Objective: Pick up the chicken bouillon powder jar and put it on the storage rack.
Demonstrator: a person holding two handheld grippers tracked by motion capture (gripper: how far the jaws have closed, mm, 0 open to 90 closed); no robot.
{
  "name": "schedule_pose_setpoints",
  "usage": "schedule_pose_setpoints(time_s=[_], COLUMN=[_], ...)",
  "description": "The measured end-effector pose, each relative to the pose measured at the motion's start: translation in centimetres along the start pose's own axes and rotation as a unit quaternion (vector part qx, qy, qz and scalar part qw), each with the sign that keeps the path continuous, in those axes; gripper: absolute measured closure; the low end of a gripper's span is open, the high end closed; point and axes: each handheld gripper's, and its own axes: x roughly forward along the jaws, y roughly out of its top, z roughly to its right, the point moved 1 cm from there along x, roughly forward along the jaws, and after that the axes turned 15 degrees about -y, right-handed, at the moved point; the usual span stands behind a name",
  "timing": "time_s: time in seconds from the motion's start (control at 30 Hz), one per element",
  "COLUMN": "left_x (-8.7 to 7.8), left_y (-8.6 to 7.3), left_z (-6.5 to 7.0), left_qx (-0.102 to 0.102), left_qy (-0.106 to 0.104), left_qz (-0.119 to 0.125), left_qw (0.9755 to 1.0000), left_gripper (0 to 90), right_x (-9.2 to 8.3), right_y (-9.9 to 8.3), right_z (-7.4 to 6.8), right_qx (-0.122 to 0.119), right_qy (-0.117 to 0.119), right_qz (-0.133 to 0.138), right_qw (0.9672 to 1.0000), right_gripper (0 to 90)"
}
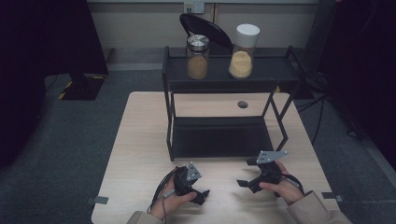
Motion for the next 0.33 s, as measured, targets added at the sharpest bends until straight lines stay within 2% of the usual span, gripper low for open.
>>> schedule_pose_setpoints(time_s=[0.33], left_x=[0.0], left_y=[0.01], left_z=[0.02], left_qx=[0.0], left_qy=[0.0], left_qz=[0.0], left_qw=[1.0], left_gripper=[0.1], right_x=[0.55], right_y=[0.22], right_z=[-0.6], right_qx=[-0.027], right_qy=[-0.002], right_qz=[-0.024], right_qw=[0.9994], right_gripper=[0.2])
